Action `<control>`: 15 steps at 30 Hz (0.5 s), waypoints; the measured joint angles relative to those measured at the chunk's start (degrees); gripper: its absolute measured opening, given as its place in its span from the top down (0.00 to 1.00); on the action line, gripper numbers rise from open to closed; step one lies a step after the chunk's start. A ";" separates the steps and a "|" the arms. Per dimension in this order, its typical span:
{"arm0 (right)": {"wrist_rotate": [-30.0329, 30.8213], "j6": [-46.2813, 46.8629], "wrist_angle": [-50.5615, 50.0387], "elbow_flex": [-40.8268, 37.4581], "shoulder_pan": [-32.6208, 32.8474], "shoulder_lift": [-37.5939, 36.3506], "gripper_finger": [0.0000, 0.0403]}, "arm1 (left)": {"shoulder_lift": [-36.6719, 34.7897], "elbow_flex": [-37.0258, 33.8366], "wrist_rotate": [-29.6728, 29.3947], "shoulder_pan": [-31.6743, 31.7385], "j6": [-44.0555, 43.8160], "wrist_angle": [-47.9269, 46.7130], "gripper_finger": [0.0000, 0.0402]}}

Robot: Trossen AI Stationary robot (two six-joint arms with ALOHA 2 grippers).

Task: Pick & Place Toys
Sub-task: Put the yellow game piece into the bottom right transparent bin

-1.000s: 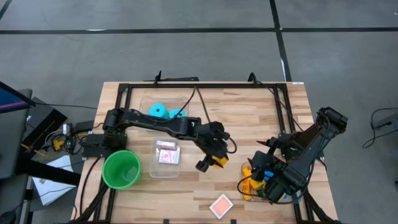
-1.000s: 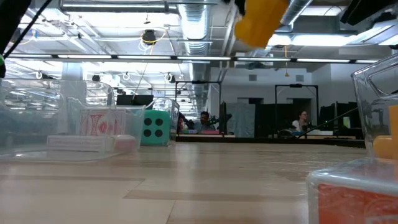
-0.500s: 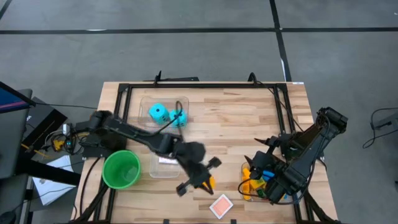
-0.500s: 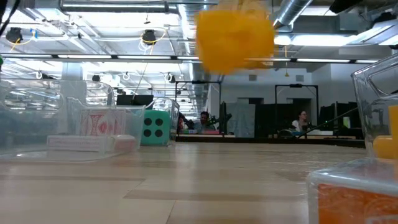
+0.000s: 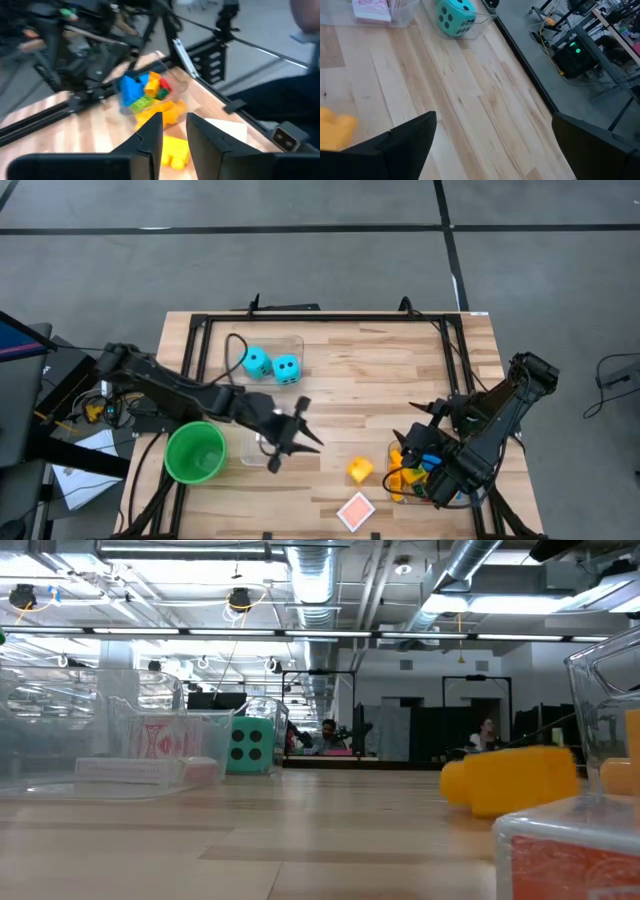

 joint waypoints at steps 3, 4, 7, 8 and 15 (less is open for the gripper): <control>0.00 0.01 0.00 0.00 0.00 0.00 0.04 | -3.04 -4.95 -1.55 -0.16 -1.04 5.76 0.75; 0.00 0.00 0.02 0.00 0.00 0.00 0.04 | -3.80 -6.24 -2.08 -0.33 -1.26 6.99 0.74; -0.03 0.00 0.08 0.00 -0.02 0.00 0.04 | -4.66 -7.94 -3.14 -0.69 -2.40 9.49 0.68; -0.03 0.02 0.17 0.00 -0.04 0.00 0.04 | -4.67 -7.96 -4.03 -0.77 -2.55 9.82 0.66; -0.09 0.02 0.20 0.00 -0.04 0.00 0.04 | -3.03 -8.00 -8.76 -1.86 -2.19 12.19 0.47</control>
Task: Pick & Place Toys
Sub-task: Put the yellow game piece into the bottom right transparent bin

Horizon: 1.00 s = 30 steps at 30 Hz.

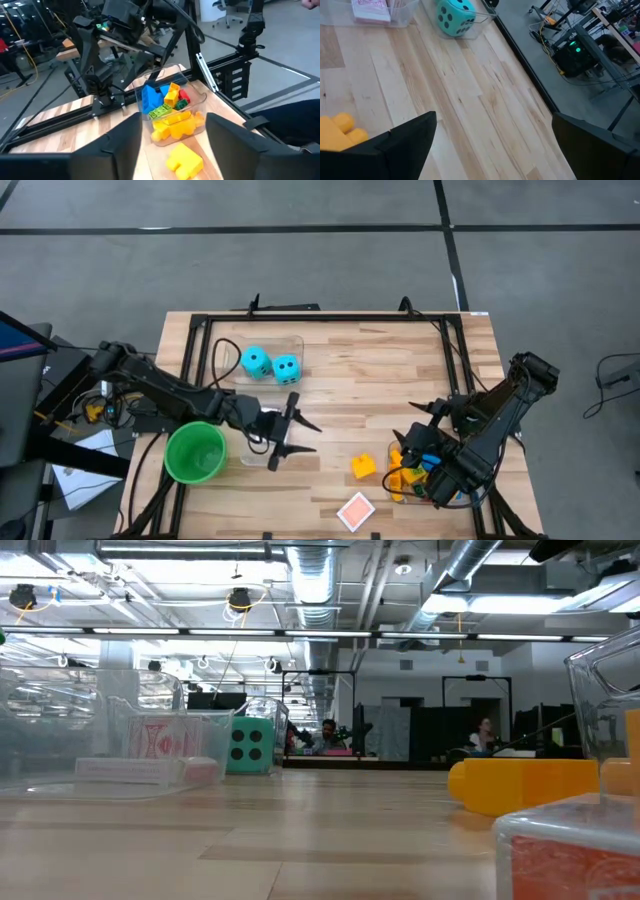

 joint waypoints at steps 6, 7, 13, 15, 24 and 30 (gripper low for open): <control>-0.12 -0.02 0.02 0.00 0.00 0.00 0.04 | 4.43 0.32 -7.50 -1.37 -1.85 5.85 0.31; -0.12 -0.02 0.02 0.00 0.00 0.00 0.04 | 6.08 0.98 -8.22 -1.82 -1.88 6.42 0.28; -0.41 0.00 0.07 0.00 -0.07 0.00 0.04 | 19.66 9.65 -16.65 -4.50 -1.43 4.80 0.10; -1.03 0.00 0.18 0.00 -0.07 0.00 0.04 | 24.20 12.50 -19.91 -4.82 -1.58 4.68 0.05; -1.89 0.00 0.23 0.02 -0.04 0.00 0.04 | 41.59 24.13 -23.06 -4.24 -7.56 4.68 0.03; -3.19 0.00 0.26 0.02 -0.04 0.00 0.04 | 45.38 26.80 -23.70 -3.83 -15.63 3.61 0.01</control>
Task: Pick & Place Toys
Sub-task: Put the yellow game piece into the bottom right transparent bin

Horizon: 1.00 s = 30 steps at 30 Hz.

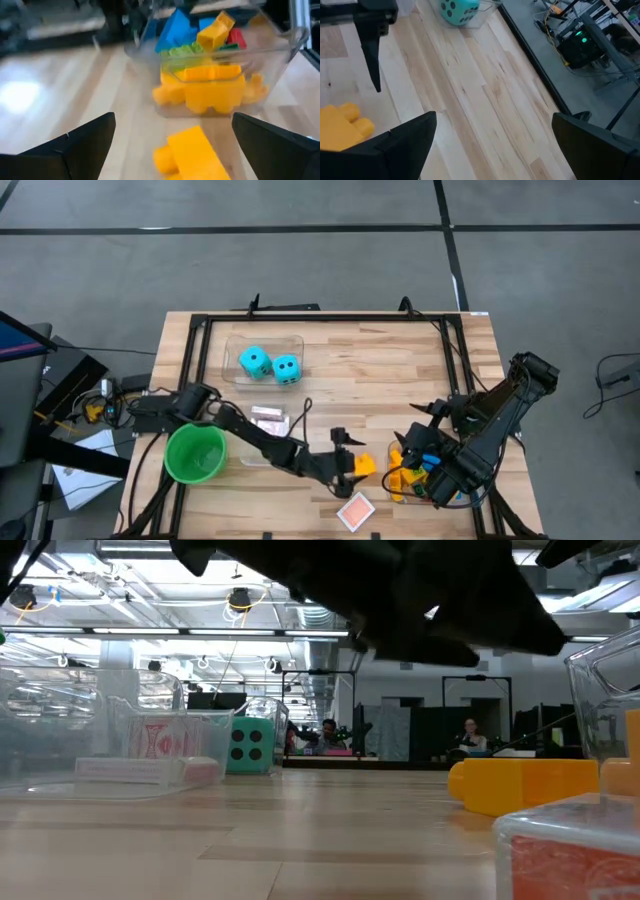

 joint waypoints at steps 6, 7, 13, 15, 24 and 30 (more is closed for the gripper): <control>0.00 -0.03 0.02 0.02 0.00 0.00 0.04 | 1.23 -0.06 4.04 0.77 -9.36 -4.81 0.01; 0.00 -0.02 -0.04 0.02 -0.02 0.00 0.04 | 1.78 -0.09 4.10 0.73 -9.45 -4.50 0.01; 0.00 -0.02 0.08 0.02 -0.20 -0.02 0.04 | 4.98 0.04 5.23 0.52 -11.35 -3.06 0.00; 0.00 -0.04 -0.04 0.02 -0.24 -0.02 0.04 | 5.80 0.04 6.08 0.53 -11.73 -2.80 0.00; 0.01 -0.07 -0.02 0.02 -0.24 -0.02 0.04 | 5.94 0.04 6.90 1.64 -14.16 -3.78 0.01; 0.02 -0.14 -0.02 0.02 -0.24 -0.02 0.04 | 5.94 0.04 10.03 2.52 -17.42 -6.41 0.03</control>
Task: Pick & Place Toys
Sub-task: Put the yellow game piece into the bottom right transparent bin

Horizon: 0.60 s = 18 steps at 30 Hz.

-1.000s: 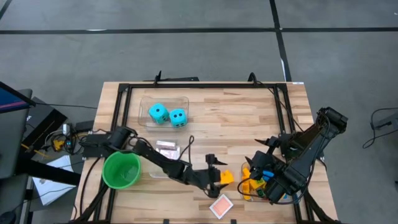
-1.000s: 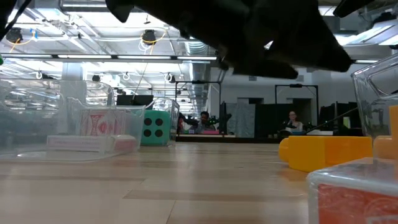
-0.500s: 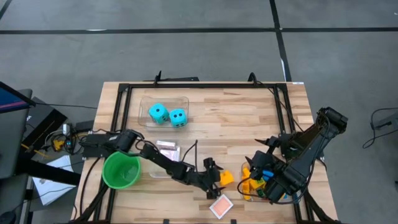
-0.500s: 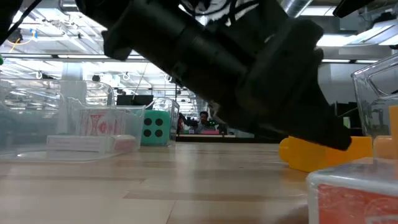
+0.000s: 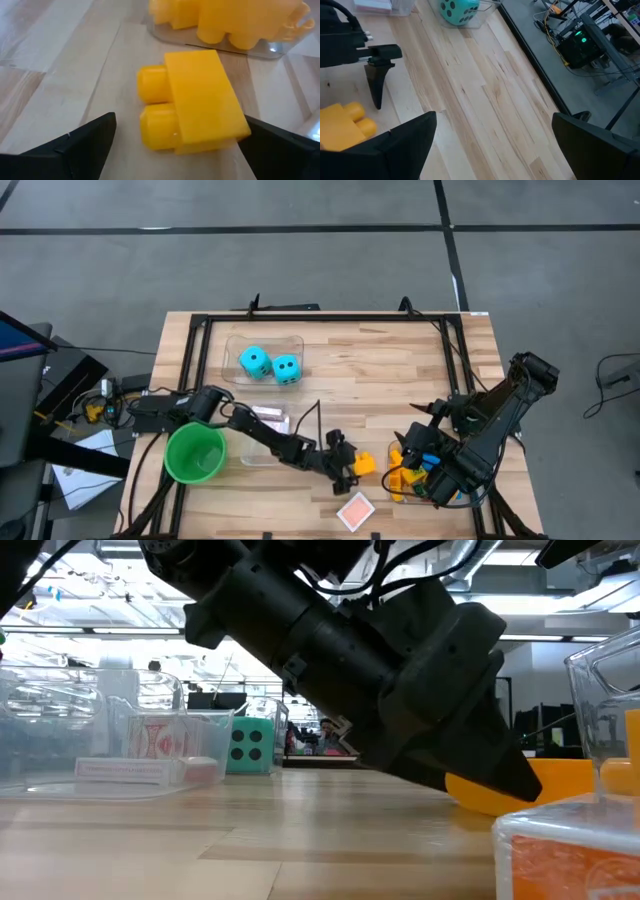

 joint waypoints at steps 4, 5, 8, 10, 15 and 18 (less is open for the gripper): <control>0.00 -0.02 0.00 0.00 0.00 0.00 0.04 | 0.00 0.00 0.00 0.02 0.04 0.50 0.07; 0.00 -0.02 0.00 0.00 0.00 0.00 0.04 | 0.00 0.00 0.02 0.00 0.06 0.50 0.09; 0.00 -0.02 0.00 0.00 0.00 0.00 0.04 | 0.00 0.00 0.07 0.00 0.12 0.30 0.16; 0.00 -0.01 0.00 0.00 0.00 0.00 0.04 | 0.00 0.00 0.09 0.10 0.23 0.28 0.22; 0.00 0.14 0.12 0.00 0.02 0.00 0.04 | 0.00 0.00 0.22 0.31 1.92 0.26 0.35; 0.00 0.14 0.26 0.00 0.00 0.00 0.04 | 0.00 -0.02 0.22 0.53 2.05 0.26 0.35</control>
